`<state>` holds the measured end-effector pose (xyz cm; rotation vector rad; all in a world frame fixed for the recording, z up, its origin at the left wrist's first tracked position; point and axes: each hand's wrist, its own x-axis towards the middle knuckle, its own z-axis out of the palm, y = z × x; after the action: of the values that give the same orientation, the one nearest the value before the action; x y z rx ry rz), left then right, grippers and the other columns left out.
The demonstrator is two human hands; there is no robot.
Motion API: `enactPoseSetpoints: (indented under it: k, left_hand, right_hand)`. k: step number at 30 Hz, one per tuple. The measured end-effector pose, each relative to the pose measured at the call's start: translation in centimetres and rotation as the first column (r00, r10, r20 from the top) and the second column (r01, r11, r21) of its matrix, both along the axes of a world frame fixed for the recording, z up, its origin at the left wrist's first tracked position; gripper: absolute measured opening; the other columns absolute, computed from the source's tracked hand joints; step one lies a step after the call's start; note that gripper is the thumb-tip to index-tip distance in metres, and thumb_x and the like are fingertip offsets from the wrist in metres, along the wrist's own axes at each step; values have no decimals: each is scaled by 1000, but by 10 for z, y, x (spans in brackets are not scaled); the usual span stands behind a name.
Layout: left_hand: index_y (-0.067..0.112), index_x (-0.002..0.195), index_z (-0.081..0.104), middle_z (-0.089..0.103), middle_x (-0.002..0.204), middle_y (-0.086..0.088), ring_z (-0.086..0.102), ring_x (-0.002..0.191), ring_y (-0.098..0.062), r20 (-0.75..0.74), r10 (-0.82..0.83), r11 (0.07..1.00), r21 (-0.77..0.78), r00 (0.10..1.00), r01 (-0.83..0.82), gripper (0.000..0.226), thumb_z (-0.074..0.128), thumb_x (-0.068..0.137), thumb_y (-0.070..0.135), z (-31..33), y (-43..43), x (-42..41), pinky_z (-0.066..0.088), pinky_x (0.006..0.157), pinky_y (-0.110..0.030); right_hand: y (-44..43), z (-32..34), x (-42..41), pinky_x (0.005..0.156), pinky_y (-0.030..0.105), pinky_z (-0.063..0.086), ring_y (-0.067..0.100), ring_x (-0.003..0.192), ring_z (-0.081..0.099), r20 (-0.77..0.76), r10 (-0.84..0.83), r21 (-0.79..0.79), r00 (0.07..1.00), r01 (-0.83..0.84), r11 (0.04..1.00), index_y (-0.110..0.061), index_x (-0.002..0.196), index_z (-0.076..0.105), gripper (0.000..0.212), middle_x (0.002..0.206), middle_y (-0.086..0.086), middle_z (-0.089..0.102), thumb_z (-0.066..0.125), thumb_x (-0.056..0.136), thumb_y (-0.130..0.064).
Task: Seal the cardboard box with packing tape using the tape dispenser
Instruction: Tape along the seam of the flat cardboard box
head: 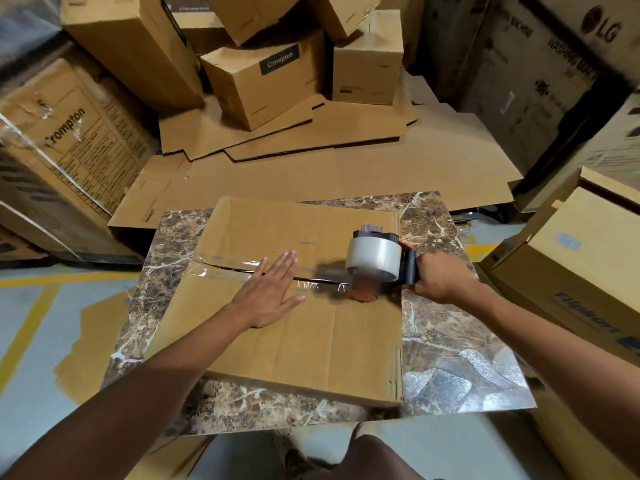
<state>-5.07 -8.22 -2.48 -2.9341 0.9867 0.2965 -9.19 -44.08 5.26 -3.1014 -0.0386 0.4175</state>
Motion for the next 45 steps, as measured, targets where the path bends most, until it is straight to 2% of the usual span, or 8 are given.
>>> enactPoseSetpoints:
  k: [3, 6, 12, 19, 23, 32, 38, 45]
  left_hand:
    - [13, 152, -18, -26, 159, -2, -24, 146, -13, -5, 11, 1000, 2, 1000, -11, 87, 7, 93, 72, 7, -21, -4, -6, 122, -46]
    - [16, 152, -20, -23, 160, -4, -22, 147, -15, -22, -99, 993, -63, 995, 98, 86, 16, 95, 70, 14, -60, -11, -10, 121, -44]
    - [13, 154, 9, 19, 160, -9, 8, 150, -23, 45, -179, 983, -44, 983, 180, 81, 20, 96, 68, 2, -96, -21, 4, 121, -51]
    - [13, 153, -15, -21, 161, -3, -16, 149, -15, 7, -146, 988, -40, 989, 146, 88, 12, 94, 72, -1, -93, -21, -5, 122, -45]
    - [11, 153, -16, -23, 160, -4, -19, 148, -15, 22, -125, 992, -19, 992, 125, 90, 7, 93, 74, 1, -96, -26, -3, 122, -47]
    - [12, 153, -15, -17, 162, -9, -22, 147, -21, -20, -87, 989, -120, 996, 84, 104, 11, 83, 84, 2, -167, -45, -5, 121, -50]
    - [15, 150, -26, -32, 157, -5, -28, 145, -18, -36, -35, 995, -97, 999, 31, 105, 11, 81, 86, -1, -168, -48, -11, 119, -49]
    - [13, 152, -19, -28, 158, -4, -25, 146, -16, -48, -6, 998, -68, 999, 3, 108, 8, 79, 89, 1, -169, -49, -5, 121, -49]
  right_hand:
    - [-3, 0, -4, 49, 24, 35, 19, 58, 52, 11, -14, 12, 1000, 14, 1000, -18, 84, 51, 25, 68, -1, 53, 61, 87, -41]
    - [-2, 3, -5, 56, 27, 41, 21, 61, 54, 14, -17, 18, 1000, 17, 1000, -19, 80, 49, 23, 71, 1, 57, 59, 87, -38]
    - [-1, 8, -7, 51, 24, 36, 10, 52, 45, 6, -10, 24, 1000, 10, 1000, -19, 86, 50, 18, 65, -5, 47, 61, 86, -34]
    - [-44, 10, -15, 53, 28, 44, 22, 60, 54, 18, 9, 57, 1000, -10, 998, -19, 80, 49, 24, 71, 3, 58, 62, 84, -40]
    - [-68, 8, -28, 42, 22, 27, 18, 56, 50, 19, -14, 34, 1000, 13, 999, -15, 78, 53, 24, 68, 3, 56, 64, 85, -36]
    - [-68, 5, -30, 52, 29, 38, 23, 58, 53, 27, -42, 56, 999, 40, 998, -16, 76, 52, 25, 68, 3, 55, 65, 81, -36]
    - [-74, 11, -37, 53, 28, 38, 24, 59, 53, 22, -30, 20, 999, 30, 999, -17, 74, 49, 23, 62, -1, 49, 61, 83, -35]
    - [-103, 8, -55, 54, 28, 42, 24, 66, 60, 22, -71, -3, 997, 71, 997, -14, 89, 58, 23, 75, 4, 63, 62, 82, -35]
